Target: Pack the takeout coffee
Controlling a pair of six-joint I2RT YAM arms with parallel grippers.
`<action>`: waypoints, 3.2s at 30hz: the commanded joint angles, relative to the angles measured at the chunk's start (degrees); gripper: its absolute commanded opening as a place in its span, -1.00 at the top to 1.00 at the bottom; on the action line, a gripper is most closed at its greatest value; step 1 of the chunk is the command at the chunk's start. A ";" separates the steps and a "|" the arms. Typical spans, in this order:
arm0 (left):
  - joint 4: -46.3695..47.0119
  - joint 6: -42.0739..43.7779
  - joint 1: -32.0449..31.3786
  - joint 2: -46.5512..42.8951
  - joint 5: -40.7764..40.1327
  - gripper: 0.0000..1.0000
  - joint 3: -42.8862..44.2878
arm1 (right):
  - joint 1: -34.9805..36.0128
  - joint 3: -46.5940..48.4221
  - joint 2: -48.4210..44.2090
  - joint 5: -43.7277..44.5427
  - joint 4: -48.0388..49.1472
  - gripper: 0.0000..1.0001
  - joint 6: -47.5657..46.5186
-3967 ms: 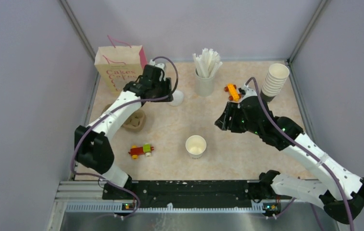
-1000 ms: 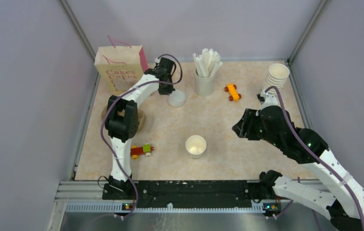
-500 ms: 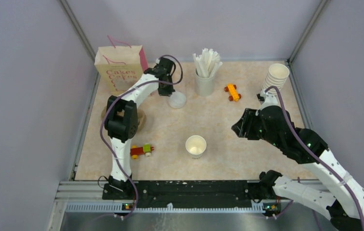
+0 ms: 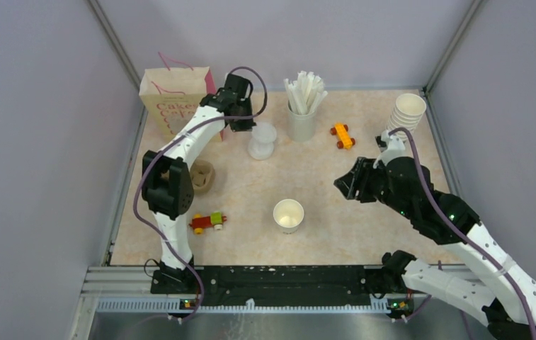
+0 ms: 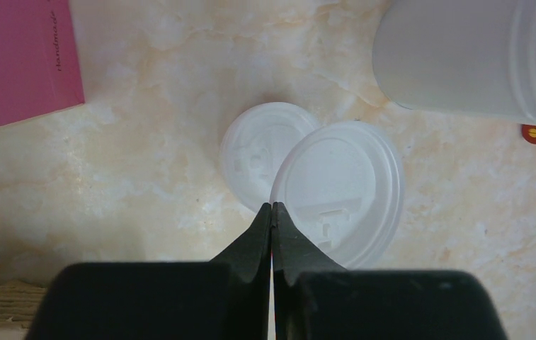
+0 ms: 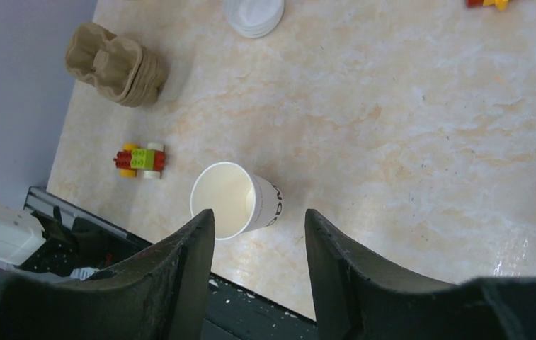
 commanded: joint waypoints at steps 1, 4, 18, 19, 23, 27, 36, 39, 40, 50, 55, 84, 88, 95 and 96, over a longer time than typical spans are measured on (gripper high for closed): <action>0.38 1.87 0.32 -5.83 6.37 1.00 0.52 | 0.51 -4.78 -2.72 -3.46 11.56 -0.02 -8.13; -0.70 1.34 0.32 -8.31 11.20 1.00 -0.52 | 0.55 -9.15 -4.98 -5.81 21.16 -0.27 -14.67; -5.83 -0.84 0.24 -24.77 29.25 1.00 -13.56 | 0.58 -21.25 -0.75 -19.97 50.09 -0.50 -65.24; -6.56 -0.65 0.23 -25.64 30.15 1.00 -13.61 | 0.59 -20.38 0.34 -21.28 49.59 -0.50 -67.14; -9.64 -0.50 0.14 -27.51 33.78 1.00 -12.60 | 0.80 -18.73 2.76 -25.96 50.92 -0.50 -74.25; -12.87 -0.01 -0.31 -27.53 36.97 1.00 -10.10 | 2.70 -14.85 5.96 -25.57 46.97 -0.46 -80.17; -17.70 1.02 -2.33 -27.13 40.32 1.00 -6.78 | 11.40 -10.08 11.12 -17.70 43.33 -0.42 -93.58; -18.65 1.37 -3.06 -26.93 40.69 1.00 -6.10 | 13.99 -9.42 12.75 -15.22 43.43 -0.41 -95.63; -19.25 1.72 -3.23 -26.71 40.73 1.00 -5.63 | 14.45 -9.26 13.13 -14.86 43.41 -0.39 -95.98; -23.56 4.29 -3.38 -24.42 41.18 1.00 -2.47 | 18.07 -7.55 16.81 -12.55 41.61 0.11 -100.27; -25.58 5.25 -3.38 -23.47 41.01 1.00 -1.66 | 18.73 -8.48 17.06 -11.60 43.06 0.39 -100.40; -0.45 4.63 -3.24 -37.68 29.90 -0.98 -6.01 | 19.35 -13.53 1.52 -3.32 40.78 0.82 -9.60; 0.94 6.45 -3.23 -42.30 30.31 -0.98 -11.82 | 19.33 -13.63 0.27 -0.45 36.05 0.81 3.99; 2.11 6.30 -3.24 -49.10 35.69 -0.96 -23.09 | 19.40 -15.58 -2.73 2.85 32.61 0.83 15.87; 1.50 6.09 -3.28 -49.38 36.27 -0.95 -24.20 | 19.35 -15.96 -2.67 2.42 32.47 0.83 16.68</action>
